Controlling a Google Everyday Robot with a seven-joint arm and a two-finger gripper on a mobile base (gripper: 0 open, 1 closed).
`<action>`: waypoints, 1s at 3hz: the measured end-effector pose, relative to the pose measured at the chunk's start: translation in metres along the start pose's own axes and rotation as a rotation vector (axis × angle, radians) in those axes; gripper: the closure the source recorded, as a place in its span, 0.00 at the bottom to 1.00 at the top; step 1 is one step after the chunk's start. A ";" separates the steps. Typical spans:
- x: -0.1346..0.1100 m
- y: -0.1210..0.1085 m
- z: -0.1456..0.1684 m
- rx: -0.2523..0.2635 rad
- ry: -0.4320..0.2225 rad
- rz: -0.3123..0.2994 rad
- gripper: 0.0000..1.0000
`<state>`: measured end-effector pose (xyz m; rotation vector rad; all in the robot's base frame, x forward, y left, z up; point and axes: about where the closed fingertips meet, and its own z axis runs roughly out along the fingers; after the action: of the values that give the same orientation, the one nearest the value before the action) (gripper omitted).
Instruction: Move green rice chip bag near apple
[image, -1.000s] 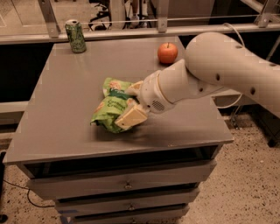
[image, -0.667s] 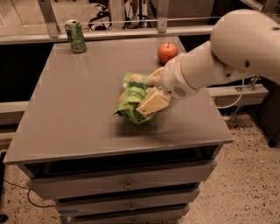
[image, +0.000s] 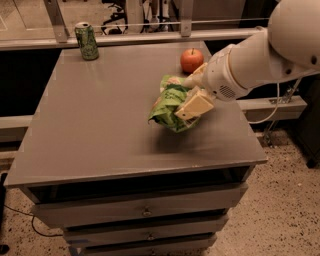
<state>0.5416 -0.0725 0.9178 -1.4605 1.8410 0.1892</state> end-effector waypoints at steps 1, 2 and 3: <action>0.010 -0.008 -0.001 0.037 0.017 0.018 1.00; 0.033 -0.031 -0.010 0.122 0.064 0.047 1.00; 0.051 -0.065 -0.030 0.237 0.115 0.057 1.00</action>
Offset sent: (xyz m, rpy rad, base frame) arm 0.0397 -0.0877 -0.0072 -0.0897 -0.0876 -0.2576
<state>0.5822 -0.1499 0.9273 -1.2778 1.9255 -0.0848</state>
